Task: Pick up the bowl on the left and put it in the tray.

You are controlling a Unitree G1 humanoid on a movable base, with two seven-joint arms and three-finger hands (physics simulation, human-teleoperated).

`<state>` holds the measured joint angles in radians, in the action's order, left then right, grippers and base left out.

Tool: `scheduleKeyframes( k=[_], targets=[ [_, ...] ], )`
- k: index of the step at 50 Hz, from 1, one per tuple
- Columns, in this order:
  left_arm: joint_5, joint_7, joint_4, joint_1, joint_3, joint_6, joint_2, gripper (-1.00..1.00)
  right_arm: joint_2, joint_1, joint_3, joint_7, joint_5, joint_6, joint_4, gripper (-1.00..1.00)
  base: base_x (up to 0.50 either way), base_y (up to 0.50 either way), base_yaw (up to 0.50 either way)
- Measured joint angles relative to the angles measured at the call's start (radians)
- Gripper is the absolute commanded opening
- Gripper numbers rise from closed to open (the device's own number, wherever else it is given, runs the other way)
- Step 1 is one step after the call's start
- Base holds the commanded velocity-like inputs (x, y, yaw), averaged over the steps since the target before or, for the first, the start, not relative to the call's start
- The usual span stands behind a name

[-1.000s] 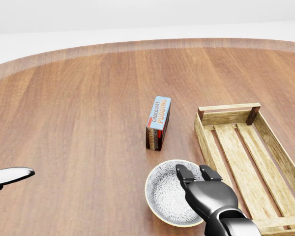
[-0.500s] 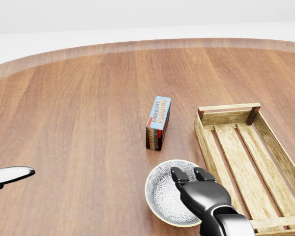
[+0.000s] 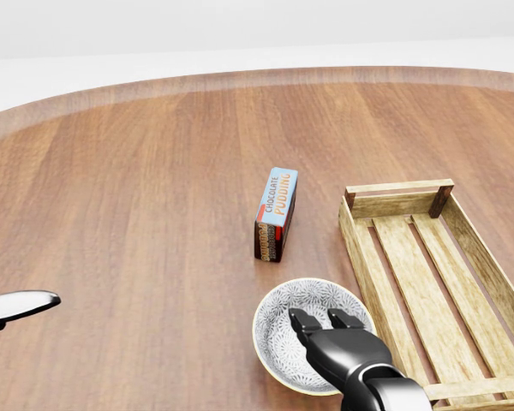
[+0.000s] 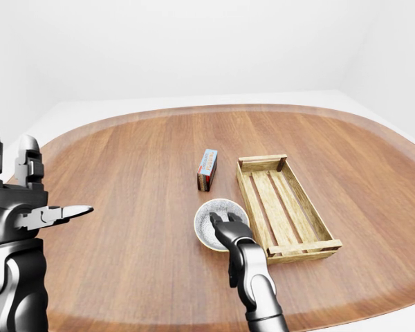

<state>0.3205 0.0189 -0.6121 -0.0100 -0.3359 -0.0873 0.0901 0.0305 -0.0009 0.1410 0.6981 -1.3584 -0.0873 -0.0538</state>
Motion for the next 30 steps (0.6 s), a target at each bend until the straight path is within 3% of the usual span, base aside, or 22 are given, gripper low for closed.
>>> scheduleKeyframes(
  k=[30],
  targets=[
    [-0.002, -0.002, -0.002, 0.001, 0.001, 0.000, 0.000, 1.00, 0.010, -0.025, -0.006, 0.000, -0.006, 0.000, 0.060, 1.00, 0.00, 0.00, 0.00]
  ],
)
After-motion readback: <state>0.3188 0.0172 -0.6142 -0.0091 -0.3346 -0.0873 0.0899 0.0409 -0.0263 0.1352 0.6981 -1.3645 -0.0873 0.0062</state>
